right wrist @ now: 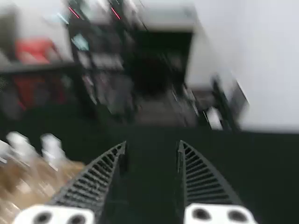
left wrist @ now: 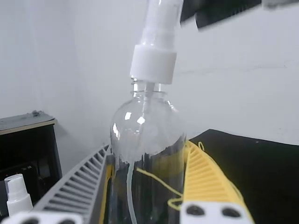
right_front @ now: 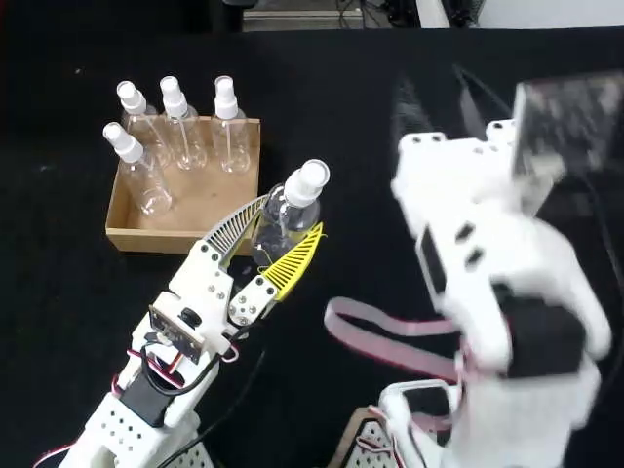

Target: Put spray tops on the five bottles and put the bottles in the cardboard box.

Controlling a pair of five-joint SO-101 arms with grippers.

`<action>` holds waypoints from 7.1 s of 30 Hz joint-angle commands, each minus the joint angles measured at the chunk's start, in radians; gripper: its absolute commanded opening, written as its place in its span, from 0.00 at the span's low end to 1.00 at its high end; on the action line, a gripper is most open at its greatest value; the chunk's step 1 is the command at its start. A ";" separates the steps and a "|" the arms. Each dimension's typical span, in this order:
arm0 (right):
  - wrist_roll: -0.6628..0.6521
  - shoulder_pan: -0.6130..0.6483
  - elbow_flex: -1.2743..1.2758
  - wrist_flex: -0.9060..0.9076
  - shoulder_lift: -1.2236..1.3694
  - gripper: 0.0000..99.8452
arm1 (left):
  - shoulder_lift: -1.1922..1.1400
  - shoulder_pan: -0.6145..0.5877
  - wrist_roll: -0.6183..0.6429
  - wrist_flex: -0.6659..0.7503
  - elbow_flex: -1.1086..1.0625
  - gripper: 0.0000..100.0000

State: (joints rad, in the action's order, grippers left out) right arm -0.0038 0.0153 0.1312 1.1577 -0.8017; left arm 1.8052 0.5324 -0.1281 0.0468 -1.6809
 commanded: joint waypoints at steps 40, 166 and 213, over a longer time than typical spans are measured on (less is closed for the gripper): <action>-0.002 -0.028 1.564 -0.815 -0.704 0.14 | 0.017 -0.518 0.005 -0.207 -0.019 0.03; -0.002 -0.028 1.564 -0.807 -0.704 0.14 | -2.750 -1.584 0.106 1.694 1.153 0.03; -0.002 -0.028 1.564 -0.812 -0.707 0.14 | -2.197 -1.604 0.149 1.694 0.510 0.41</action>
State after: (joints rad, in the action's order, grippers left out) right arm -0.0023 -0.0230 1.6962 0.3460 -1.4830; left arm -0.7127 -1.0909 0.0054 1.7146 -0.9122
